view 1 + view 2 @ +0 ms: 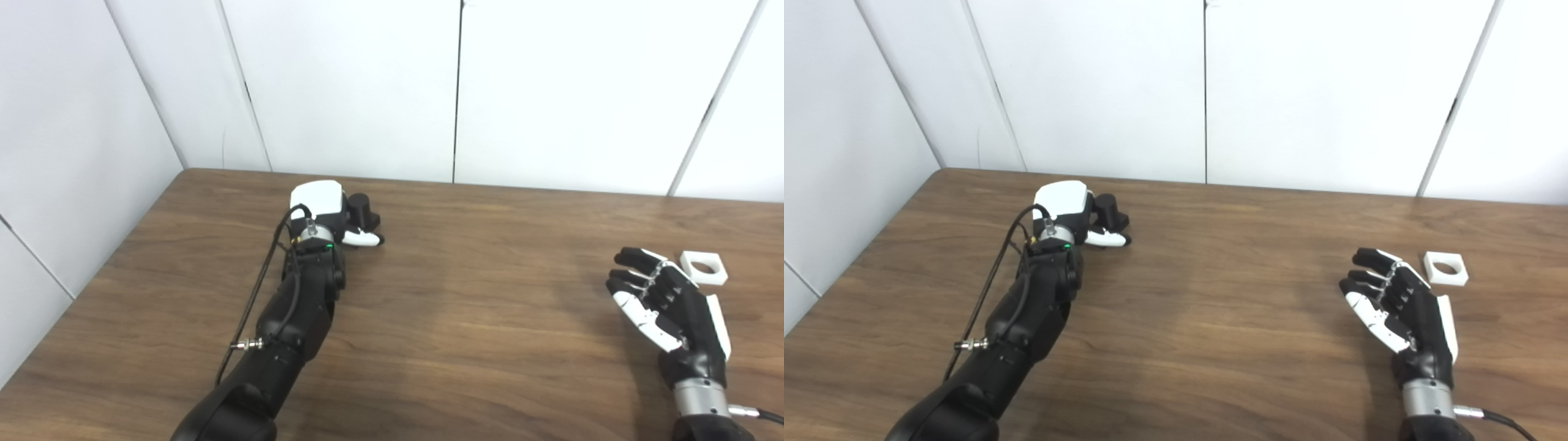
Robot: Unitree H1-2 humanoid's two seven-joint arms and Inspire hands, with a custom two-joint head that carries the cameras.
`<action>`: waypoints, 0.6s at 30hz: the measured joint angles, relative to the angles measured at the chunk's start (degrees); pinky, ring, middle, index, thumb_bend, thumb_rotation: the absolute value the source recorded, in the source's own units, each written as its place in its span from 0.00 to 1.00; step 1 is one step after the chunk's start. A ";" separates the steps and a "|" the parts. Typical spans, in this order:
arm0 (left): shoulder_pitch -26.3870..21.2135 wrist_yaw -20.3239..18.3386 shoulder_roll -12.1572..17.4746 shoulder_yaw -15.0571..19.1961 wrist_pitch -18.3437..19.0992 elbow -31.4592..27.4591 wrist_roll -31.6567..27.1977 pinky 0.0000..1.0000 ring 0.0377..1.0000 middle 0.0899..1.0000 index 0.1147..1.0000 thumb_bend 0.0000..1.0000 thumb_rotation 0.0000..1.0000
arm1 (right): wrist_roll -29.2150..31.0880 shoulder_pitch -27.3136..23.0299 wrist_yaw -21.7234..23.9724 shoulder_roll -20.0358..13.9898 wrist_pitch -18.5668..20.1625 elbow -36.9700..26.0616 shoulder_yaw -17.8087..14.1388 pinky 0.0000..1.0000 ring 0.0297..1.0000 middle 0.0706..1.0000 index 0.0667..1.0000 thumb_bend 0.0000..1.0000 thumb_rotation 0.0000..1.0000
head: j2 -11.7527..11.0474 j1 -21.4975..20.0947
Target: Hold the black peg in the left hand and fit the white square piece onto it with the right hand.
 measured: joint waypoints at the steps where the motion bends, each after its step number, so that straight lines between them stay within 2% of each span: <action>1: -0.02 0.19 0.05 -0.07 0.00 0.19 0.00 0.77 0.88 0.91 0.67 0.90 0.57 | 0.00 0.01 0.00 0.00 0.03 0.00 0.00 0.61 0.66 0.69 0.66 0.50 0.23 | 0.00 0.00; 7: -0.23 1.91 0.71 -1.41 -0.13 0.59 0.00 0.74 0.86 0.89 0.59 0.85 0.50 | -0.06 0.05 -0.01 -0.05 0.10 -0.04 -0.01 0.60 0.66 0.69 0.66 0.50 0.23 | 0.18 0.18; 14: -0.45 1.41 1.50 -1.58 -0.17 -0.09 0.07 0.75 0.87 0.89 0.60 0.82 0.44 | 0.04 0.06 -0.01 -0.20 0.86 -0.13 -0.20 0.61 0.66 0.69 0.66 0.51 0.23 | 0.26 0.44; 18: -0.42 1.56 1.87 -2.17 -0.18 -0.32 -0.45 0.75 0.86 0.86 0.57 0.79 0.36 | 0.07 0.11 -0.02 -0.26 0.86 -0.17 -0.31 0.60 0.65 0.68 0.65 0.51 0.24 | 0.44 0.53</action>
